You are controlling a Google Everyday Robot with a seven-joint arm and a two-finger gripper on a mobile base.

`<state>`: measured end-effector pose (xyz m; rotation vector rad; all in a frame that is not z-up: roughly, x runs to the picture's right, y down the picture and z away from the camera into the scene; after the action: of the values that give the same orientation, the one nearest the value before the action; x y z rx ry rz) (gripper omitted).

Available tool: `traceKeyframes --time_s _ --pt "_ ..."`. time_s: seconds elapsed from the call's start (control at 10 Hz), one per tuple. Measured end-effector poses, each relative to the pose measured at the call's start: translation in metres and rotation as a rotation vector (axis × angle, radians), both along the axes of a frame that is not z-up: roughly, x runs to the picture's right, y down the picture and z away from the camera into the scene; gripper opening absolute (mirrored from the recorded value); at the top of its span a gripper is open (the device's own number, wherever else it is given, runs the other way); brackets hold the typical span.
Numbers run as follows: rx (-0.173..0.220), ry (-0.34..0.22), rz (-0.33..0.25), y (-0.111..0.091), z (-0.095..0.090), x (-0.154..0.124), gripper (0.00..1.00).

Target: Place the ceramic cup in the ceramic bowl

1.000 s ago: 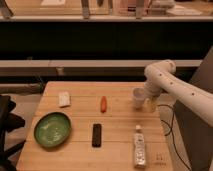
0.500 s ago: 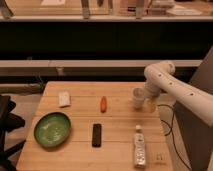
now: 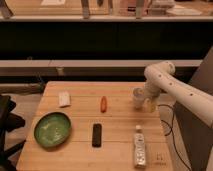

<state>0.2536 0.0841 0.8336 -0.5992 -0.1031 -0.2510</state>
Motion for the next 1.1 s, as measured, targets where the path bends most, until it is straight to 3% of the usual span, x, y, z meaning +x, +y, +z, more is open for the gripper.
traceKeyframes --time_s 1.1 --pt "0.006 -0.030 -0.038 -0.0018 0.0088 0.0048 0.80"
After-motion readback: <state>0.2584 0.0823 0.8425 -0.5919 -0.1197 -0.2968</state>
